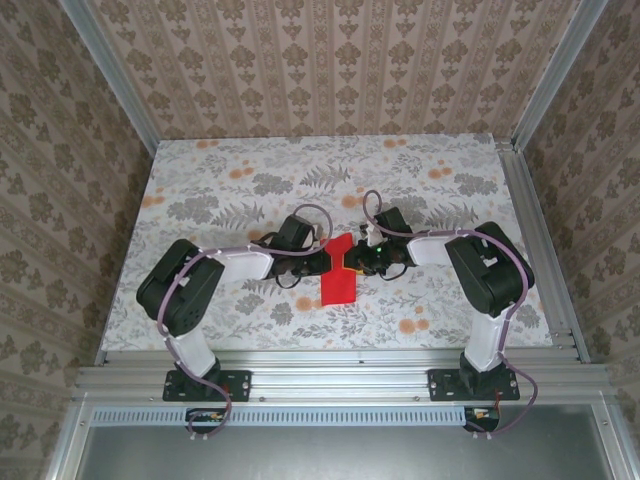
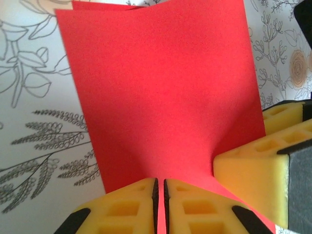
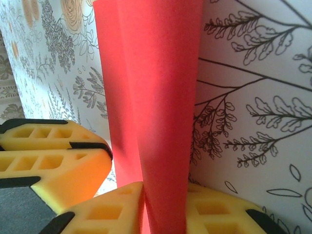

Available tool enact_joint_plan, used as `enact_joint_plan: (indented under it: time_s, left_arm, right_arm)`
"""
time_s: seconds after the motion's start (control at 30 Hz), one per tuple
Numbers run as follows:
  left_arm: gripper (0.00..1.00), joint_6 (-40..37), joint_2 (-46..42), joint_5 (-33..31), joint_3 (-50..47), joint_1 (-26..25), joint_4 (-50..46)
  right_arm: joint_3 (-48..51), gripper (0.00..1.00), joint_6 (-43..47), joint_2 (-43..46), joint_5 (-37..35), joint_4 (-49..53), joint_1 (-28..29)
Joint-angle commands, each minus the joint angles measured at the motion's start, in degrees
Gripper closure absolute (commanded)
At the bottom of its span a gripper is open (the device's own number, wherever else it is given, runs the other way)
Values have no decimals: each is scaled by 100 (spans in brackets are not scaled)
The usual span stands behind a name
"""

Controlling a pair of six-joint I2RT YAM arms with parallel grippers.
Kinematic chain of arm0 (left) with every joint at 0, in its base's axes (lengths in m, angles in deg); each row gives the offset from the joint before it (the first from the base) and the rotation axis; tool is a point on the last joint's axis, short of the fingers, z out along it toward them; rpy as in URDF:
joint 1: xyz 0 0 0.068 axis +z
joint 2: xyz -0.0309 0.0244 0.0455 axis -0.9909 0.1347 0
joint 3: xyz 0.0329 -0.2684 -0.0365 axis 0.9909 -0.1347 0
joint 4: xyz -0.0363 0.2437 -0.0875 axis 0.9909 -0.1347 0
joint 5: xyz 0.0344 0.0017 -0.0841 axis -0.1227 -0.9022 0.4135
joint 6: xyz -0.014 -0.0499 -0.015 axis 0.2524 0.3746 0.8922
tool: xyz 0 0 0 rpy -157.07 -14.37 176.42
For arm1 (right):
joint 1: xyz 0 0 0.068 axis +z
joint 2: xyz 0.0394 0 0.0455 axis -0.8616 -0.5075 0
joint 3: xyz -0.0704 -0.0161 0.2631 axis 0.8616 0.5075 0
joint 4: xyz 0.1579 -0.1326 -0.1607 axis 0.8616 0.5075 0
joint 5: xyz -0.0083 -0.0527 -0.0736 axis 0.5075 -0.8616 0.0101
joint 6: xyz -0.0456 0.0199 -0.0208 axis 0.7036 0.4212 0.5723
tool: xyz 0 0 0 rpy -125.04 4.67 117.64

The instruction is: Fold a paper plane with a square sheet of paper (pick it up from the middle)

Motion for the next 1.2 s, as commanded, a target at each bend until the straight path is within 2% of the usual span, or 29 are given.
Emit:
enact_joint_plan:
  time_s: [0.0, 0.2, 0.37, 0.47, 0.63, 0.83, 1.17]
  left_arm:
    - [87, -152, 131, -104, 163, -44, -133]
    - [88, -292, 262, -202, 253, -62, -378]
    - [89, -364, 373, -174, 314, -75, -453]
    - [89, -372, 395, -151, 328, -84, -444]
    - [89, -399, 405, -56, 363, -87, -425]
    - [87, -436, 404, 85, 455, -91, -383]
    - [87, -517, 430, 251, 546, -93, -339]
  right_arm:
    - [111, 73, 74, 69, -32, 233, -1]
    - [78, 68, 189, 209, -136, 418, 0]
    - [-93, 62, 477, 384, -346, 952, -5]
    - [-186, 55, 711, 516, -623, 1407, -23]
    - [-462, 51, 1088, 682, -1187, 2106, -23]
    - [-871, 50, 1363, 539, -1569, 2386, -23]
    - [-1569, 51, 1601, -55, -1707, 2698, -23]
